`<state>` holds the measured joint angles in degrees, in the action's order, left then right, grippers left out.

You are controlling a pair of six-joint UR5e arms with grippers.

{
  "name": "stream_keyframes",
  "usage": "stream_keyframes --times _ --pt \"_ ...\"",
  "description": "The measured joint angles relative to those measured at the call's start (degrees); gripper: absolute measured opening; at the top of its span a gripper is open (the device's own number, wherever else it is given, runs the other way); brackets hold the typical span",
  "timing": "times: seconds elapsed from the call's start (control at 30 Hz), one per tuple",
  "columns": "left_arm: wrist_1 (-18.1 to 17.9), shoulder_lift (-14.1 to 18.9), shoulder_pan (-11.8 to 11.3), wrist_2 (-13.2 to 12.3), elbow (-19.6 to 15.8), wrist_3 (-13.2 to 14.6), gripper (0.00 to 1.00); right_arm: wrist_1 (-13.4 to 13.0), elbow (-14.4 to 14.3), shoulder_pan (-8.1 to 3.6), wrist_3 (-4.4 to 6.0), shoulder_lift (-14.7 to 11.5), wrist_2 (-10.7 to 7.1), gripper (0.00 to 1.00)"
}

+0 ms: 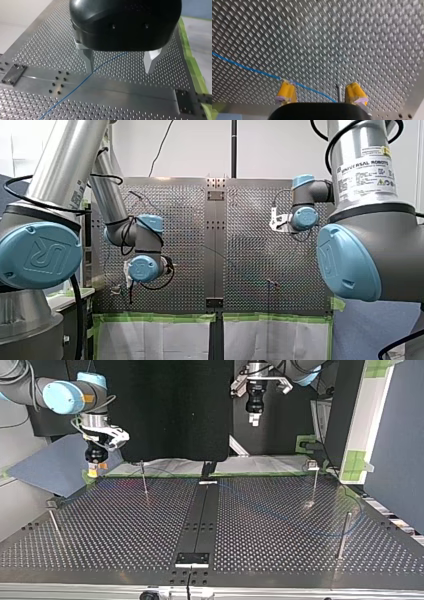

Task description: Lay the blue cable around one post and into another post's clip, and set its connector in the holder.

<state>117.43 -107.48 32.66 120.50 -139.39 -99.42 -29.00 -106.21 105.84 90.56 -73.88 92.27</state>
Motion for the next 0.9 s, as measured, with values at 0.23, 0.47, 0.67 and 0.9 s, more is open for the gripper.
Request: stream_keyframes --times 0.23,0.47,0.67,0.9 --pt "0.1 0.0 -0.3 0.4 0.0 0.3 1.00 -2.7 -1.9 3.36 -0.17 0.1 0.35 0.99" --pt "0.7 0.0 -0.4 0.4 0.0 0.5 1.00 -2.9 -2.0 4.97 -0.19 0.3 0.99 0.99" --pt "0.9 0.0 -0.6 0.4 0.0 0.7 1.00 -2.3 -2.1 5.05 -0.19 0.6 1.98 0.99" --pt "0.9 0.0 -0.9 0.4 0.0 0.8 1.00 -1.4 -2.1 5.17 -0.65 2.1 3.56 0.99"
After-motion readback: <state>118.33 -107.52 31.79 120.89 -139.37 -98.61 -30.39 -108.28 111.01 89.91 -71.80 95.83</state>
